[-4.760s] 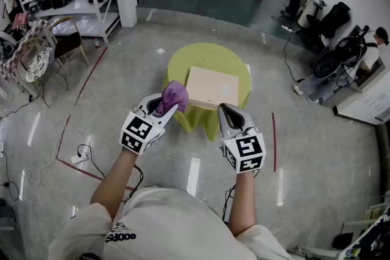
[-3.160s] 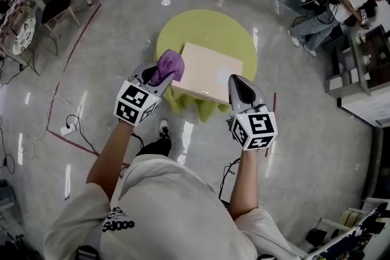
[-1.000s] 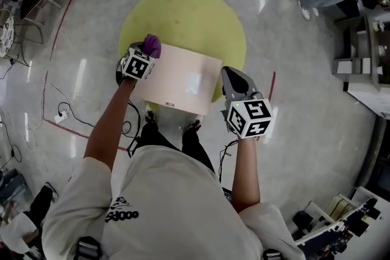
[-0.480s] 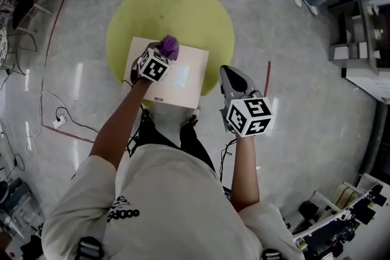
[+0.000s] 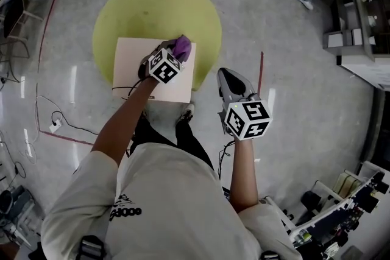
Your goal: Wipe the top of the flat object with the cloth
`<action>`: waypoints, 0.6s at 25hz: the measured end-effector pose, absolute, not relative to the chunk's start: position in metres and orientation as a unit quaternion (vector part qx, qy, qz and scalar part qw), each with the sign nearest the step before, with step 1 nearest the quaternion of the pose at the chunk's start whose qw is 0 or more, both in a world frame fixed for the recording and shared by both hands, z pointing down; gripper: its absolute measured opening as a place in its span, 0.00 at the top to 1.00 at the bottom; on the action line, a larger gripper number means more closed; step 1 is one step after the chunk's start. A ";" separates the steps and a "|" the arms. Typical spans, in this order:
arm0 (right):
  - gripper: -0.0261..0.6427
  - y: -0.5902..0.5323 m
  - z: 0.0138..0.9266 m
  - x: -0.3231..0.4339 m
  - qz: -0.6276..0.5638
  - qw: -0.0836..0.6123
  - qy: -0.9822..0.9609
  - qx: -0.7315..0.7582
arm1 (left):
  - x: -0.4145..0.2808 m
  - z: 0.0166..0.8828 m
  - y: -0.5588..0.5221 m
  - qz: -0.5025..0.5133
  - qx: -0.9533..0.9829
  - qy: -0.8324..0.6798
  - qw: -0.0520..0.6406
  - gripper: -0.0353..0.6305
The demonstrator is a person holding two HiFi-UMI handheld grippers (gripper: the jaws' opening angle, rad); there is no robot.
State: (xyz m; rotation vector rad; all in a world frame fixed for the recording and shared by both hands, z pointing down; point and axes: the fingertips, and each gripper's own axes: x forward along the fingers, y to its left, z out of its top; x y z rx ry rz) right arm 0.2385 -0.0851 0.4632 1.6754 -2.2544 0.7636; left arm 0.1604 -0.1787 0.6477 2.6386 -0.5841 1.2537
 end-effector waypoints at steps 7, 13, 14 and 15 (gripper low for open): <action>0.95 -0.077 0.469 0.240 0.268 0.119 -0.765 0.573 | 0.195 0.649 -0.151 0.412 0.906 -0.097 -0.013 0.74; 0.95 -0.079 0.468 0.232 0.267 0.122 -0.767 0.570 | 0.186 0.650 -0.146 0.414 0.907 -0.075 -0.017 0.74; 0.95 -0.081 0.468 0.230 0.266 0.122 -0.768 0.569 | 0.183 0.650 -0.144 0.418 0.906 -0.072 -0.020 0.74; 0.95 -0.082 0.467 0.228 0.266 0.122 -0.770 0.568 | 0.178 0.650 -0.144 0.421 0.904 -0.069 -0.022 0.74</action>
